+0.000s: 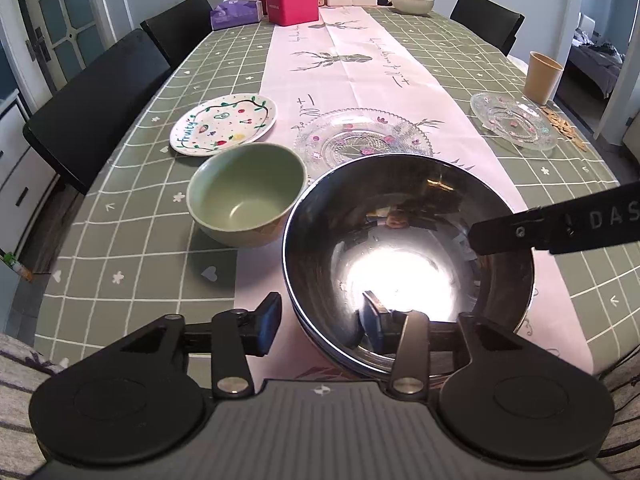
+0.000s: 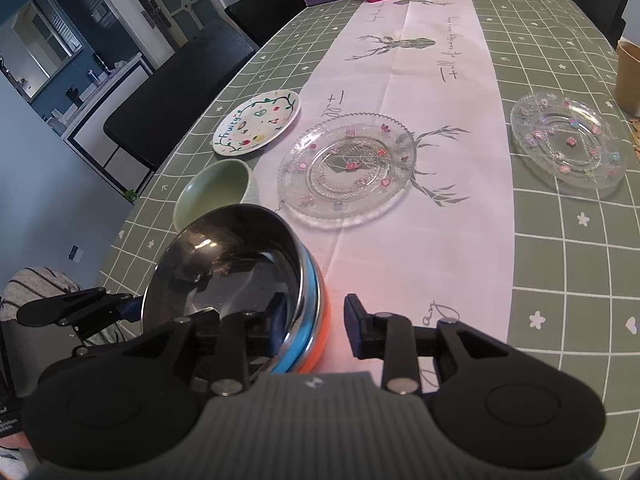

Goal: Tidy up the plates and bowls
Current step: 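Lower the blue bowl into the orange bowl with both grippers, then open both grippers and move them toward the pale green bowl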

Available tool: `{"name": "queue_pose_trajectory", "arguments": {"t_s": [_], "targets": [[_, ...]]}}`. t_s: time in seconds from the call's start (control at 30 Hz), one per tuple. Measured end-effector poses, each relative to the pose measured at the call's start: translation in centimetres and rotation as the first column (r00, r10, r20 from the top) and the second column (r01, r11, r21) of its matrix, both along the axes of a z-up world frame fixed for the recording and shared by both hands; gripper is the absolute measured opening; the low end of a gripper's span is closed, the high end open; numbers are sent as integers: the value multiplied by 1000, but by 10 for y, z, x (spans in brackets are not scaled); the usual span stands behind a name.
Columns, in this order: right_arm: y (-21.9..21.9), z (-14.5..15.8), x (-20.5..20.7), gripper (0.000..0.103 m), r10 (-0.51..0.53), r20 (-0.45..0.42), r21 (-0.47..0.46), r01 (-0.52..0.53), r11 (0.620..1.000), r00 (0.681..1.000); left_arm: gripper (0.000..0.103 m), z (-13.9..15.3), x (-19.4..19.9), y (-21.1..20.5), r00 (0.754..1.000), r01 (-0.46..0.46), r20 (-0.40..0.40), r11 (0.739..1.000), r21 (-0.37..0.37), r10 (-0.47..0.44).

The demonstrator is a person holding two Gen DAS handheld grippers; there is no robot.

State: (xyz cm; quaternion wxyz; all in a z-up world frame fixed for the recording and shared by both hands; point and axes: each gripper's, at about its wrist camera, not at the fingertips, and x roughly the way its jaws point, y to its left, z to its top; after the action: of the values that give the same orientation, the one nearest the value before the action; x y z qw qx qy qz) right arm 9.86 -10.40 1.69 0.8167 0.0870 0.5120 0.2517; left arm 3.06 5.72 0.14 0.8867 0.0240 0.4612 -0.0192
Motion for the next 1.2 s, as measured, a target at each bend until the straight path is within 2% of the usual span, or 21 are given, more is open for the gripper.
{"name": "queue_pose_trajectory", "arguments": {"t_s": [0.03, 0.1, 0.2, 0.3, 0.43, 0.97, 1.13, 1.2], "targets": [[1, -2, 0, 32, 1, -5, -5, -1, 1000, 1000, 61, -1, 1, 2, 1000, 0, -14, 1000, -29, -1], [3, -6, 0, 33, 7, -19, -11, -7, 1000, 1000, 62, -5, 5, 7, 998, -21, -56, 996, -91, 16], [6, -13, 0, 33, 12, -50, 0, -12, 1000, 999, 63, -8, 8, 15, 996, -57, -80, 985, -164, 44], [9, -23, 0, 31, -14, -109, 28, 18, 999, 994, 58, -10, 8, 23, 995, -83, -79, 974, -212, 67], [12, -26, -4, 29, -36, -96, 17, 38, 999, 995, 51, -10, 6, 30, 994, -95, -83, 966, -241, 77], [25, -30, 1, 29, -31, -130, 46, 37, 998, 991, 51, -8, 2, 49, 988, -147, -81, 958, -247, 130], [29, -33, 1, 29, -39, -129, 44, 45, 998, 991, 51, -8, 2, 48, 989, -143, -68, 964, -224, 131], [32, -31, 1, 32, -18, -126, 30, 22, 999, 992, 52, -5, 1, 43, 993, -118, -42, 976, -180, 112]]}}
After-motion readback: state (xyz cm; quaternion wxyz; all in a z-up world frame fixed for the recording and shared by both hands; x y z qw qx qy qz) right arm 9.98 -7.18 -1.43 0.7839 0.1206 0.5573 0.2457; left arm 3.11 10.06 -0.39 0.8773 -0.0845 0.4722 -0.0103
